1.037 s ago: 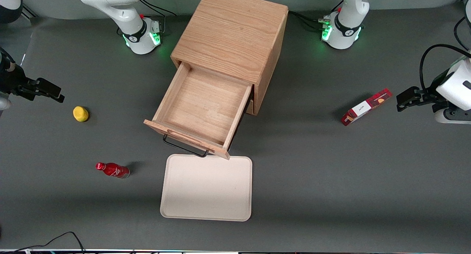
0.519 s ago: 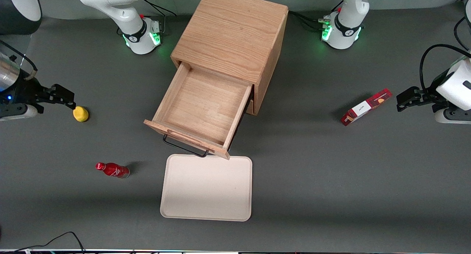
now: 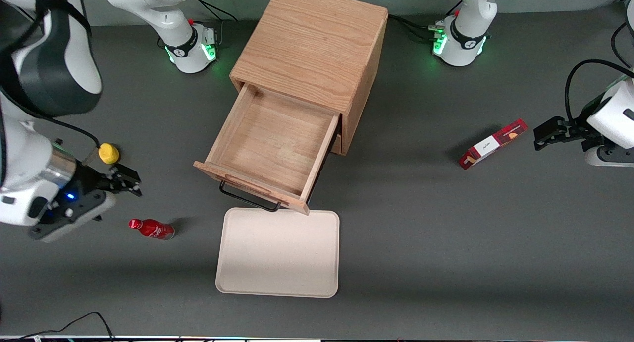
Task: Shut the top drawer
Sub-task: 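Move the right gripper toward the open drawer's front panel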
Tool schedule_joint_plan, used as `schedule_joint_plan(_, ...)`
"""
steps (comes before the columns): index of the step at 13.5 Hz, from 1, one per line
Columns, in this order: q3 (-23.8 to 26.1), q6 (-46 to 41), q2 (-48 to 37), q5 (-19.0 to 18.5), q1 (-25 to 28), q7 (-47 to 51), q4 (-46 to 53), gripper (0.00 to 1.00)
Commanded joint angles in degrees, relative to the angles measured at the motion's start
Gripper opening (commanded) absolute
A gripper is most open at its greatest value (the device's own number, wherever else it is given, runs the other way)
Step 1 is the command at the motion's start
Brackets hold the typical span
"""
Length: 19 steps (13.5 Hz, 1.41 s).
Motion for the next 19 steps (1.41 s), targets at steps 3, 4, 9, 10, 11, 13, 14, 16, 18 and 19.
schedule_joint_plan(3, 6.01, 8.22, 8.68, -0.05, 1.14, -3.82, 6.43, 1.0)
schedule_joint_plan(4, 7.59, 8.4, 9.82, -0.05, 1.14, -3.9, 6.52, 1.0)
schedule_joint_plan(9, 9.53, 7.88, 13.43, 0.3, 3.69, -3.9, 6.43, 1.0)
schedule_joint_plan(10, 10.23, 7.79, 13.7, 0.12, 3.69, -3.73, 6.34, 1.0)
schedule_joint_plan(11, 10.24, 7.7, 13.7, 0.21, 3.69, -3.73, 6.08, 1.0)
schedule_joint_plan(13, 10.33, 6.04, 14.05, 0.3, 3.78, -3.9, 5.73, 1.0)
schedule_joint_plan(14, 10.33, 4.81, 14.22, 0.3, 3.95, -3.99, 5.73, 1.0)
schedule_joint_plan(16, 10.33, 3.14, 14.49, 0.3, 4.48, -3.99, 5.73, 1.0)
schedule_joint_plan(18, 10.33, 1.21, 14.49, 0.39, 4.57, -4.08, 5.73, 1.0)
schedule_joint_plan(19, 10.33, 0.41, 14.49, 0.3, 4.57, -4.08, 5.73, 1.0)
